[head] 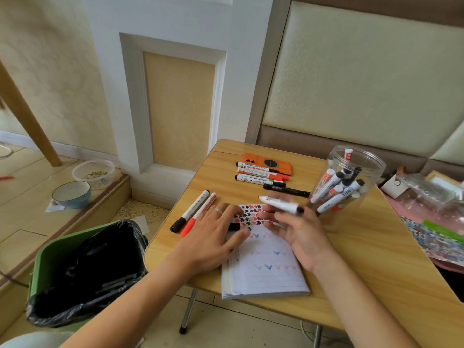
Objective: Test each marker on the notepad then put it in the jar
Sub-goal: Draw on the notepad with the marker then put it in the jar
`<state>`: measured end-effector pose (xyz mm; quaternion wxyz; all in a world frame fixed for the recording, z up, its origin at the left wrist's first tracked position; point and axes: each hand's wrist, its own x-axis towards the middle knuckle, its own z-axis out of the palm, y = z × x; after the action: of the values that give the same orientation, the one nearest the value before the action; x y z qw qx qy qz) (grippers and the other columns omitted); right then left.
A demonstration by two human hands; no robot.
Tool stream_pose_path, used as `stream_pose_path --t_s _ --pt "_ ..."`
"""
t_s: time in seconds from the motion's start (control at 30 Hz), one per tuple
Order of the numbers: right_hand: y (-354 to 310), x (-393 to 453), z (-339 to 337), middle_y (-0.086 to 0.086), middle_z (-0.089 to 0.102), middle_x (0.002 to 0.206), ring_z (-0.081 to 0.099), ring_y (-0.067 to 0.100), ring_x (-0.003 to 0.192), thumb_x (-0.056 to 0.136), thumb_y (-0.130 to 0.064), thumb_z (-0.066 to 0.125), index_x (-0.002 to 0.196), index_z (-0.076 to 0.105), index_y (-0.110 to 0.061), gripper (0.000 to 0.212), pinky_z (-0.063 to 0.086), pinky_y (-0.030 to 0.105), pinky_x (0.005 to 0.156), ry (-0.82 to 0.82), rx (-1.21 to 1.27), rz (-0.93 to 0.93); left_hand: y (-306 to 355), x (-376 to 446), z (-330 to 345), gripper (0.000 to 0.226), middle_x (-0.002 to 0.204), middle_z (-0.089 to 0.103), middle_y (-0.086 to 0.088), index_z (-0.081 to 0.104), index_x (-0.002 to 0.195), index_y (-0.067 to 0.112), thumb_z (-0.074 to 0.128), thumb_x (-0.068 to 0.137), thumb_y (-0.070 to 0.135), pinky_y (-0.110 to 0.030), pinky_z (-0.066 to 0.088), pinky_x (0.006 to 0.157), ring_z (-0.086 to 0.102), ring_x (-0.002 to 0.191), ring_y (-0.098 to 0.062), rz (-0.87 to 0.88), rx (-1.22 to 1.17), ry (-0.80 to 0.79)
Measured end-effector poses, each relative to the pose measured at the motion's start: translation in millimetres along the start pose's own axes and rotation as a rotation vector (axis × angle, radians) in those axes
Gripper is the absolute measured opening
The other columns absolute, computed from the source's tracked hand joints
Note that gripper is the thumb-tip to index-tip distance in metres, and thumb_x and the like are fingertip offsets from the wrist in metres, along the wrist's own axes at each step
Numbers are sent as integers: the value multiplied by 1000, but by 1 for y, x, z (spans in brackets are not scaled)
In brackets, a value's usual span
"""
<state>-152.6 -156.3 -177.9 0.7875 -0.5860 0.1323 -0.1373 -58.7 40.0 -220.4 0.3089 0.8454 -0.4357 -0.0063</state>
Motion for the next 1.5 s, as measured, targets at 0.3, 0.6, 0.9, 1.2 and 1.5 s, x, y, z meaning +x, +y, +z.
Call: stream_pose_path --t_s 0.3,0.6,0.9,1.2,1.5 --pt "7 -5 13 12 63 69 62 26 52 101 -16 63 93 64 -14 9 44 28 42 75 -467 -167 -3 1 1 64 158 21 13 25 151 46 46 94 66 -39 19 123 19 148 -11 57 97 -39" --pt "17 -2 14 11 66 60 67 51 59 95 -20 68 79 62 -25 18 48 36 48 108 -661 -135 -2 3 0 54 162 21 10 35 147 50 48 95 60 -41 13 123 17 151 -12 43 117 -70" --pt "20 1 13 13 67 62 65 52 61 95 -22 68 80 63 -24 16 49 36 48 89 -693 -140 -2 4 1 55 162 21 10 36 147 49 46 95 62 -44 13 124 15 151 -11 29 145 -79" --pt "19 3 13 13 69 61 69 48 62 93 -20 67 78 64 -25 16 50 33 49 137 -698 -101 -3 4 2 56 161 24 9 37 148 48 46 94 63 -42 14 123 17 150 -13 32 152 -70" --pt "18 2 15 14 69 63 66 51 59 96 -22 69 81 64 -23 15 49 34 46 128 -690 -136 -2 5 1 57 161 24 9 37 148 47 46 94 63 -42 12 123 18 150 -12 33 152 -73"
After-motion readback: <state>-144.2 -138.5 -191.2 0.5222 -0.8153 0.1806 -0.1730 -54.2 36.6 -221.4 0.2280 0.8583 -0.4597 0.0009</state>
